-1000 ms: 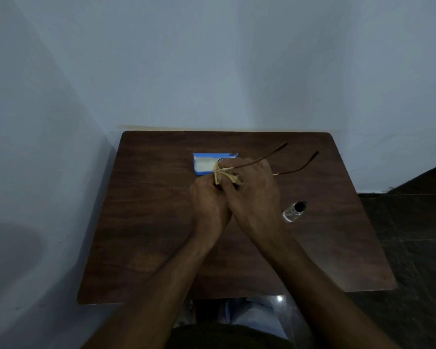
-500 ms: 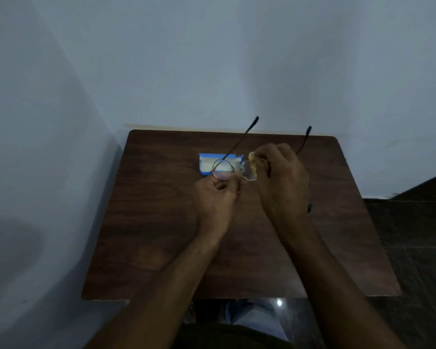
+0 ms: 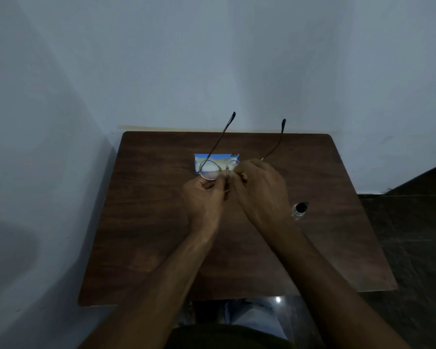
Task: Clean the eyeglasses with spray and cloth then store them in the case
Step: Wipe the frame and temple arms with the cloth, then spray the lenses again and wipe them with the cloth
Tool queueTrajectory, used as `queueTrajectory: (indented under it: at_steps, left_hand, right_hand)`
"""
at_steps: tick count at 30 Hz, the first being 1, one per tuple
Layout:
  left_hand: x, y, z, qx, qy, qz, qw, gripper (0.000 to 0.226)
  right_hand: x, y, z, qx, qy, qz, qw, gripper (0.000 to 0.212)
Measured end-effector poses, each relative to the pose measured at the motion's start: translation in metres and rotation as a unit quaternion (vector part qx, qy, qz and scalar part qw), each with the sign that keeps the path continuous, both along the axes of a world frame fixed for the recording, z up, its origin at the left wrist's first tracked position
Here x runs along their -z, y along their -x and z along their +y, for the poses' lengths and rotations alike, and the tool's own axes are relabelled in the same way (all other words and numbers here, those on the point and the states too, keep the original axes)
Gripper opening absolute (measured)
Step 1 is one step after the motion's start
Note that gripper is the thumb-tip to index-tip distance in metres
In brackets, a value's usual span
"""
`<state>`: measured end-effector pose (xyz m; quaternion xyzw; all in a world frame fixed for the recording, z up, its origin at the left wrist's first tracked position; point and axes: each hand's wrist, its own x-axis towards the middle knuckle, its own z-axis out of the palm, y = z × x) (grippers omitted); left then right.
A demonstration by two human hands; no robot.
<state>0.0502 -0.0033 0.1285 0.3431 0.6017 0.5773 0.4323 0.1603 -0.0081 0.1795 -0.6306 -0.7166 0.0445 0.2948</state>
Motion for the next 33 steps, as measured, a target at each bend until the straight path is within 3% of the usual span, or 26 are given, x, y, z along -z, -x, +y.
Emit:
queueTrajectory:
  at_steps: [2,6,8,13,16,20,22,25,28,30,33]
  left_hand:
    - [-0.003,0.000,0.000,-0.007,-0.010,0.037,0.999,0.008]
    - [-0.002,0.000,0.004,-0.004,0.003,0.021,1.000,0.008]
    - [0.000,0.004,0.006,0.001,0.006,0.016,1.000,0.008]
    - [-0.001,0.001,0.003,0.033,0.008,0.011,0.999,0.006]
    - [0.007,0.009,0.010,0.027,0.018,-0.019,0.999,0.019]
    - [0.009,0.008,0.013,0.032,0.026,-0.015,0.999,0.013]
    - [0.009,0.006,0.011,0.030,0.034,-0.045,0.998,0.007]
    - [0.012,0.009,0.013,0.021,0.045,-0.100,0.994,0.006]
    - [0.015,0.013,0.020,0.018,0.088,-0.149,0.985,0.011]
    - [0.020,0.015,0.020,0.024,0.110,-0.174,0.978,0.014]
    - [0.030,0.016,0.012,0.047,0.128,-0.195,0.971,0.017]
  right_hand:
    - [0.002,-0.004,0.005,0.012,-0.011,-0.017,1.000,0.013]
    - [0.002,0.005,0.003,-0.013,-0.014,-0.004,1.000,0.004]
    - [0.004,0.007,-0.001,-0.028,-0.014,0.002,1.000,0.015]
    - [0.001,0.006,0.012,-0.002,0.016,0.026,1.000,0.066]
    - [0.002,0.011,0.001,-0.039,0.036,0.033,0.998,0.077]
    - [0.006,0.006,0.018,-0.015,0.023,0.006,1.000,0.087]
    - [0.006,0.010,0.016,-0.026,0.023,0.032,0.999,0.083]
    - [0.018,0.006,-0.001,-0.037,0.025,0.145,0.988,0.081]
    - [0.056,-0.015,-0.017,0.007,-0.017,0.230,0.973,0.068]
    - [0.091,-0.034,-0.027,0.050,-0.001,0.228,0.972,0.050]
    - [0.150,-0.066,-0.033,0.095,0.107,0.107,0.984,0.021]
